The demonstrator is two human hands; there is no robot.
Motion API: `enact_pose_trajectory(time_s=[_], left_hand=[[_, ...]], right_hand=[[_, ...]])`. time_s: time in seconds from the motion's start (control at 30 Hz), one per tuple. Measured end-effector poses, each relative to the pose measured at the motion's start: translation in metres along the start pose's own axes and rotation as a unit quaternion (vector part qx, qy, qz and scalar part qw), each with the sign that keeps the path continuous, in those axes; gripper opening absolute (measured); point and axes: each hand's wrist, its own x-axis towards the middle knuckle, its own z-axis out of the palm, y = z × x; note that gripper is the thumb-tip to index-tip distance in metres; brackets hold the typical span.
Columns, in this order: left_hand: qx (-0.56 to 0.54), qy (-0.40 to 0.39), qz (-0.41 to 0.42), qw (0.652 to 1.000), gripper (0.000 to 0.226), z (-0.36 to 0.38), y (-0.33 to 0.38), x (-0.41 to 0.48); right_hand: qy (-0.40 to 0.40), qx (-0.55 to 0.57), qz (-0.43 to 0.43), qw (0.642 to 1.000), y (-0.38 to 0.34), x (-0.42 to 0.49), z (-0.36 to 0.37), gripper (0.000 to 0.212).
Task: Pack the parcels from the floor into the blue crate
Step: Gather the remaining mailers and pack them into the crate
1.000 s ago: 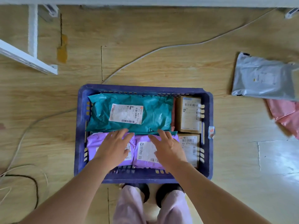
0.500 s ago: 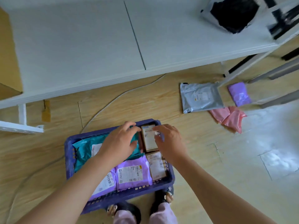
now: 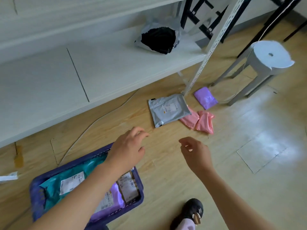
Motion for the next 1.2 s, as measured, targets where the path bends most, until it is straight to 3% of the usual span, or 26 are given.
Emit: enact_pose_trajectory(time_s=[0.27,0.53,0.93,1.2], left_hand=[[0.006,-0.013,-0.001,1.0,0.04,0.035,0.154,0.08],[0.009,-0.006,0.035,0.999,0.042,0.048,0.24,0.15],[-0.001,-0.034,0.047,0.998,0.042,0.074,0.267,0.3],[-0.008,-0.021,0.041,0.999,0.039,0.15,0.238,0.421]], right_hand=[[0.02,0.003,0.058,0.998,0.111,0.043,-0.123,0.026],[0.038,0.024,0.084,0.995,0.164,0.084,-0.2,0.027],[0.031,-0.016,0.099,0.994,0.194,0.213,-0.246,0.032],[0.02,-0.059,0.103,0.993,0.247,0.339,-0.201,0.03]])
